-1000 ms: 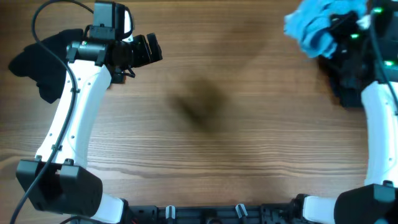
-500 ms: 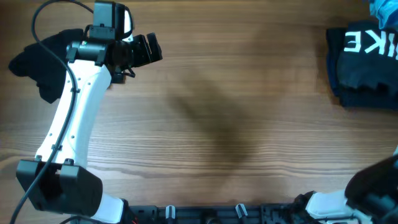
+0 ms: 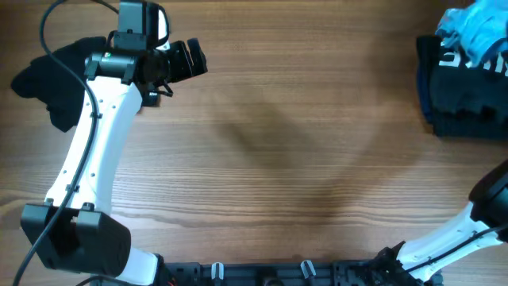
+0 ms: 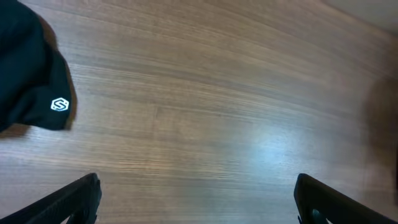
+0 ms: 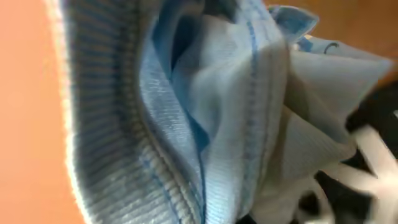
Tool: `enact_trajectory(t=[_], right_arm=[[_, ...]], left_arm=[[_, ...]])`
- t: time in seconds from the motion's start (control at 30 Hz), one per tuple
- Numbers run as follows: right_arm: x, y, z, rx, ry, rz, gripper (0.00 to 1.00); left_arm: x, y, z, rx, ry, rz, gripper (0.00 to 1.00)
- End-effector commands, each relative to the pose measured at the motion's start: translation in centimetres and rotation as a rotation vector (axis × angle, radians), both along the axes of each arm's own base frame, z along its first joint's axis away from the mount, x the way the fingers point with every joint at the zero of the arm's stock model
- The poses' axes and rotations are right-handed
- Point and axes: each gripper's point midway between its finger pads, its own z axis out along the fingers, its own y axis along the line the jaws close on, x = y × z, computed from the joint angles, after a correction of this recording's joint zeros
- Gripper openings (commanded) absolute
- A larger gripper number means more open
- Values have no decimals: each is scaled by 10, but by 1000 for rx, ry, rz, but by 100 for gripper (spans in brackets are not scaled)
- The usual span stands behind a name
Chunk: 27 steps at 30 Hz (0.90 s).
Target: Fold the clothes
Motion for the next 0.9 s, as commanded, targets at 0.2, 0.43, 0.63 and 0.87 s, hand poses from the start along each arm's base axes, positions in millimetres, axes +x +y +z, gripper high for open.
enact_trajectory(t=[0.2, 0.43, 0.63, 0.87], right_arm=[[-34, -43, -61, 218, 274, -230, 4], [-73, -63, -92, 378, 410, -337, 13], [-98, -50, -109, 543, 524, -355, 100], [-127, -46, -55, 531, 514, -421, 100]], left_arm=[[4, 2, 6, 12, -28, -6, 100], [5, 1, 6, 12, -29, -6, 100], [5, -2, 7, 11, -35, -14, 100], [5, -3, 7, 11, -34, -16, 100]])
